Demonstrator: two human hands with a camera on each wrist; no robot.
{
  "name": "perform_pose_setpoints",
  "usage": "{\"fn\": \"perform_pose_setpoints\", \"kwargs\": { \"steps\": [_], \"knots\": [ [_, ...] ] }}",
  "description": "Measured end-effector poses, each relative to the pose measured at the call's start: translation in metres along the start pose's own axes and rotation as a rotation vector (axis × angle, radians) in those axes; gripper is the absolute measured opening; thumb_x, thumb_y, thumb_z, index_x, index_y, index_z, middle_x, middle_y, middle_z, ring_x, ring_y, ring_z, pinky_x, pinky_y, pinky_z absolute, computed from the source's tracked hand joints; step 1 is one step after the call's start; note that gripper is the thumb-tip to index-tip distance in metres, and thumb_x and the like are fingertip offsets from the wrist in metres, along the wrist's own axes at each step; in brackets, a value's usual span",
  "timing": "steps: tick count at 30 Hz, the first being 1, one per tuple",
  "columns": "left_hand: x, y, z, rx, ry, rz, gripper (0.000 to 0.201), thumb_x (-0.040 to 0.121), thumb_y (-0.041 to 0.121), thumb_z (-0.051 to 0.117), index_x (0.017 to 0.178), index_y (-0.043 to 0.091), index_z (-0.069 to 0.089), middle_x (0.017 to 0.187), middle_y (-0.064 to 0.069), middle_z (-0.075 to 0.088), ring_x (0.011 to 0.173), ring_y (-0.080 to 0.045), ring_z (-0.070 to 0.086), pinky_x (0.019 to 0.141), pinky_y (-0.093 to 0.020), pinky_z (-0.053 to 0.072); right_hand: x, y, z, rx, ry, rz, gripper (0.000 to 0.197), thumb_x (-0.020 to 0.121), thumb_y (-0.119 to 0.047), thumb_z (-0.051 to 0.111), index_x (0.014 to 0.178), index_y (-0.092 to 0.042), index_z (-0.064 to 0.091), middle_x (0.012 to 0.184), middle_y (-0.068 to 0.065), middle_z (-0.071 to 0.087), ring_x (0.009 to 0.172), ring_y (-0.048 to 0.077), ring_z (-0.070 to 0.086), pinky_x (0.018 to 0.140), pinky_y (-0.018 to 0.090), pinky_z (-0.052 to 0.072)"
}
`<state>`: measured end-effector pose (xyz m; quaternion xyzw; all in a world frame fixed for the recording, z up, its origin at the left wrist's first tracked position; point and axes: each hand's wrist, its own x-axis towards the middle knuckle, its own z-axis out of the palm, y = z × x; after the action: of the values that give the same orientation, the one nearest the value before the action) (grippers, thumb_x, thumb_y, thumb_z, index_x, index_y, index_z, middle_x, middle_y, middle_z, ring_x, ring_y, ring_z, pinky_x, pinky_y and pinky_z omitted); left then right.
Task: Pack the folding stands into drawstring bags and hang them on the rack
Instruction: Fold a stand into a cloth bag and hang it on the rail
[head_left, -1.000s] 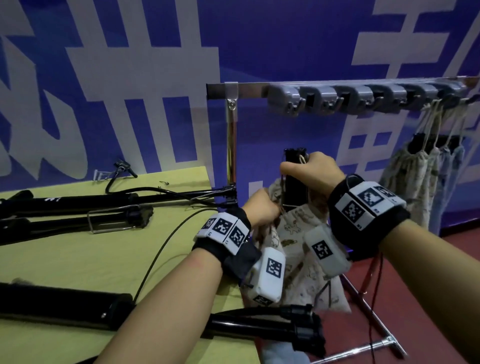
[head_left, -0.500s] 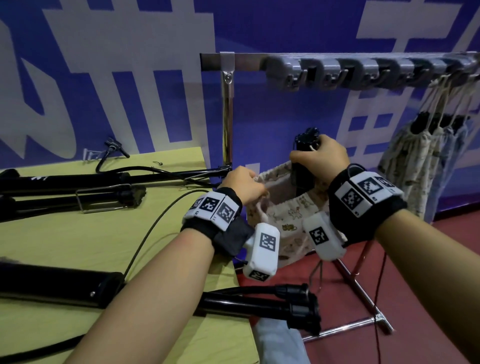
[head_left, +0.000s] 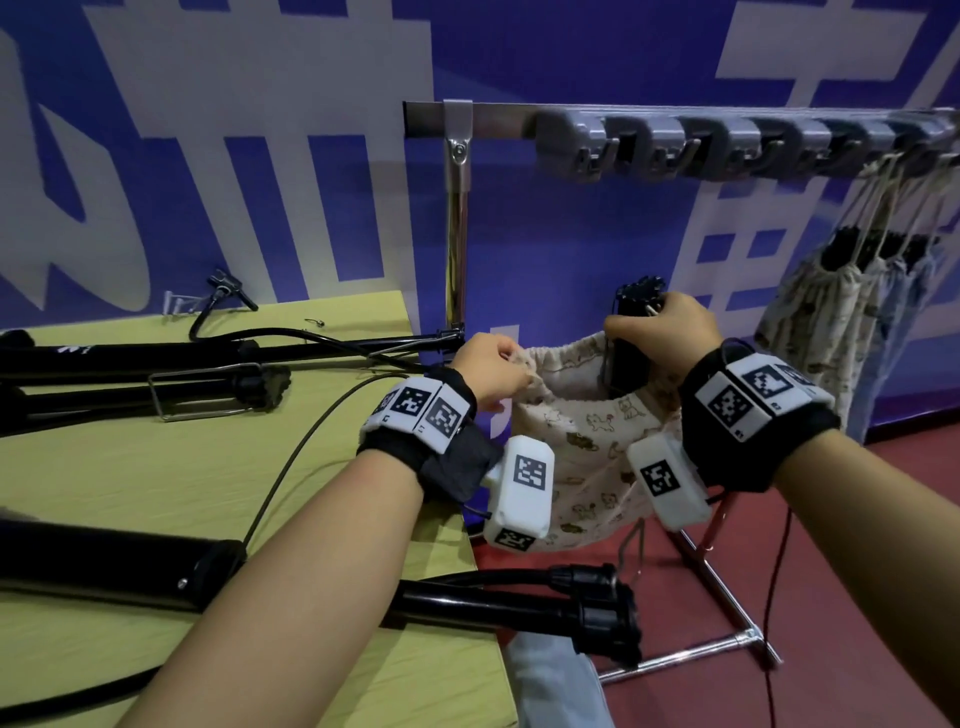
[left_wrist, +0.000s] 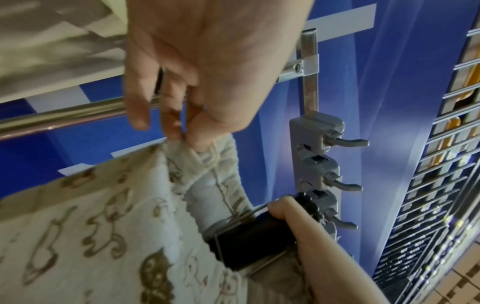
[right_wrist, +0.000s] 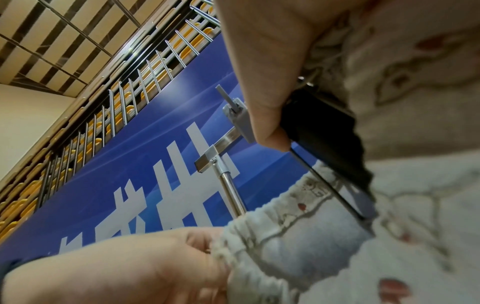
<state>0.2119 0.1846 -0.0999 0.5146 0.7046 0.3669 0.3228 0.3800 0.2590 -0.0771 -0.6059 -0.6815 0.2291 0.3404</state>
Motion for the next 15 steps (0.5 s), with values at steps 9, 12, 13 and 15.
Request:
{"fn": "perform_pose_setpoints", "kwargs": {
  "steps": [9,12,13,15],
  "knots": [
    [-0.001,0.005,-0.001,-0.378,0.138,0.059,0.008,0.094,0.016,0.052,0.100,0.015,0.057,0.080,0.002,0.051,0.067,-0.009,0.050,0.048,-0.019,0.049,0.002,0.019,0.000,-0.043,-0.093,0.035,0.044,0.075,-0.047,0.072,0.083,-0.004,0.062,0.081,0.012,0.061,0.075,0.026,0.058,0.064,0.033,0.045],
    [-0.001,0.004,-0.002,-0.423,0.145,0.044,0.008,0.095,0.015,0.050,0.101,0.014,0.055,0.087,0.001,0.050,0.070,-0.009,0.049,0.047,-0.018,0.049,-0.001,0.022,0.005,-0.077,-0.136,0.064,0.053,0.076,-0.052,0.069,0.089,-0.001,0.065,0.082,0.012,0.060,0.074,0.025,0.057,0.063,0.030,0.041],
    [-0.001,0.004,-0.001,-0.449,0.135,0.025,0.008,0.096,0.016,0.049,0.101,0.013,0.055,0.086,0.000,0.049,0.069,-0.009,0.048,0.049,-0.020,0.051,-0.002,0.023,0.005,-0.079,-0.157,0.080,0.054,0.076,-0.051,0.069,0.091,0.001,0.065,0.082,0.012,0.060,0.074,0.024,0.057,0.061,0.028,0.041],
    [-0.001,0.005,0.000,-0.504,0.114,-0.018,0.011,0.098,0.020,0.046,0.093,0.013,0.053,0.078,-0.001,0.045,0.065,-0.010,0.044,0.061,-0.028,0.052,-0.005,0.022,0.002,-0.046,-0.222,0.121,0.044,0.077,-0.042,0.072,0.084,0.000,0.063,0.075,0.011,0.059,0.064,0.023,0.055,0.050,0.024,0.041]
  ]
}}
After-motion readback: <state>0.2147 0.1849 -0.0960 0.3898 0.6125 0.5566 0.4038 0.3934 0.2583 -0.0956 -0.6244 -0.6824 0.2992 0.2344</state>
